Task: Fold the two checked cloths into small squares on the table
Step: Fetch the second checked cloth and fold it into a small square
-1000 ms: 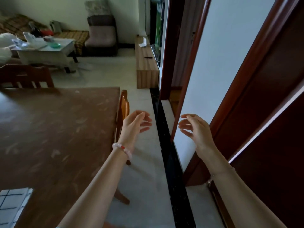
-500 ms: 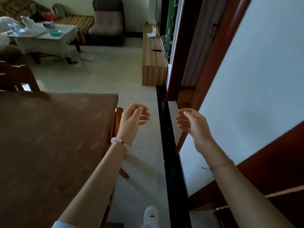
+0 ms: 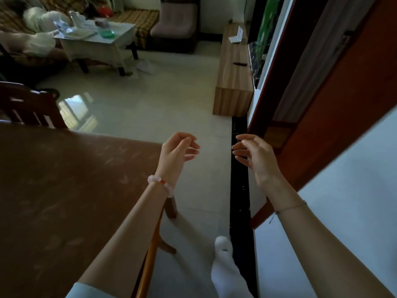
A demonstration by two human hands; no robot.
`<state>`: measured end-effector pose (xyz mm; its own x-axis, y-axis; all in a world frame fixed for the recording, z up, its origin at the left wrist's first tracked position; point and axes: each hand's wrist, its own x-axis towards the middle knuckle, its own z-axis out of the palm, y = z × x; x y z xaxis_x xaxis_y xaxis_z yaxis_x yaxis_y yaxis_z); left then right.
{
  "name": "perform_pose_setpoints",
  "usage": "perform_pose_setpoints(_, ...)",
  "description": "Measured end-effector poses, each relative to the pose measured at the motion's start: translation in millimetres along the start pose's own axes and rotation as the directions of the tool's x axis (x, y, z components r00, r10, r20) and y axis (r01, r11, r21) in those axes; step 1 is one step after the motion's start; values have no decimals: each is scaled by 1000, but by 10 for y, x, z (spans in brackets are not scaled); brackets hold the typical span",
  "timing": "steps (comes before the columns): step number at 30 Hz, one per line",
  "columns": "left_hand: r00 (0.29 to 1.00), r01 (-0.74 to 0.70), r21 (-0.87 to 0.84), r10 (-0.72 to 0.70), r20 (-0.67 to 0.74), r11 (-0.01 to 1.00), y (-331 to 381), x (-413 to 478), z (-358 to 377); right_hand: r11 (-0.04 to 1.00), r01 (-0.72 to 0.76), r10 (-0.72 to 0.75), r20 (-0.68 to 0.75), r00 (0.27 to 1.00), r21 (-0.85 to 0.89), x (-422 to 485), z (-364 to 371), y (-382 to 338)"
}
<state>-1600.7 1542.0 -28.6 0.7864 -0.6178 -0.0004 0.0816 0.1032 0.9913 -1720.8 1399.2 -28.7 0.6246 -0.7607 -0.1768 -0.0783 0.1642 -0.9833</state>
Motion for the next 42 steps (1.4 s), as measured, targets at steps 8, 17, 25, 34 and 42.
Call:
perform_pose_setpoints(8,993,15,-24,-18,-120,1000,-69,1359,326,1000,-8,8,109,994,0,1588,53,-249)
perform_pose_setpoints(17,953,-30,-42,15,-303,999,74,2618,423,1000,16,-20,243,970,18,3054,333,-631)
perform_pose_setpoints(25,884,-73,-23,54,-465,997,99,3673,98,999,6,-20,311,950,49,4202,846,-745)
perform_pose_setpoints(34,823,-79,-11,59,-565,997,164,5016,-602,1000,17,-16,460,888,2,5612,2105,-1097)
perform_pose_setpoints(42,724,-82,33,82,-685,996,357,5669,-1357,999,-15,42,637,770,-47,6271,3331,-1211)
